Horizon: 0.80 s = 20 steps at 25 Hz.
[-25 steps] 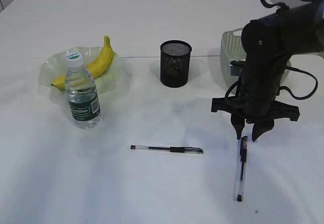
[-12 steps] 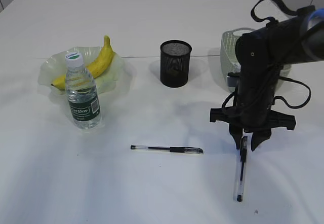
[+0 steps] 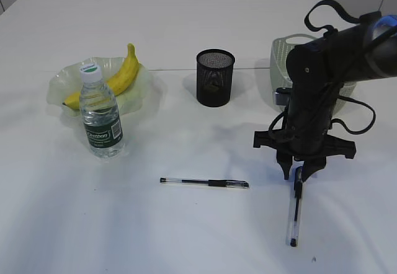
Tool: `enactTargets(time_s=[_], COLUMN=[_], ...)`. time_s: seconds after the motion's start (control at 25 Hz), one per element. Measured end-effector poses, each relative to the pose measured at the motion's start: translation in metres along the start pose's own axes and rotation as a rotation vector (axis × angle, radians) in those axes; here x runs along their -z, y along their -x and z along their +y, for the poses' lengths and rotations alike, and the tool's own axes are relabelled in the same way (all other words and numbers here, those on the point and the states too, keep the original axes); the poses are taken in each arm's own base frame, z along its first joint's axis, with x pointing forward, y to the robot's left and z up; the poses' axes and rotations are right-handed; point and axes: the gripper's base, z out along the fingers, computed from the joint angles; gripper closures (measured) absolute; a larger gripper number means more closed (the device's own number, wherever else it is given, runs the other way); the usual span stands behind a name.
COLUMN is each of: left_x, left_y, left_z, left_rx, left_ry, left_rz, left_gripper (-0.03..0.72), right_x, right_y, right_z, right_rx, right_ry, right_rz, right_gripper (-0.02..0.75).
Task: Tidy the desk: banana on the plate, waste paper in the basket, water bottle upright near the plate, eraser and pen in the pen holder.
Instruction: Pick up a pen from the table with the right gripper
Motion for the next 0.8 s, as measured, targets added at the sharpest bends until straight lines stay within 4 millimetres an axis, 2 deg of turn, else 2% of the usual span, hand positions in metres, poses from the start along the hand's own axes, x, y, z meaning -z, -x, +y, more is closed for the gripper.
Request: enactTargets(time_s=[0.8], left_x=[0.0000], left_y=[0.0000], left_z=[0.0000], left_rx=[0.000], left_ry=[0.000], left_rz=[0.000], left_gripper=[0.236], right_x=[-0.0033], right_y=[-0.0016], right_z=[-0.0007], right_rx=[0.000], right_ry=[-0.016], right_rz=[0.023], right_gripper=[0.506])
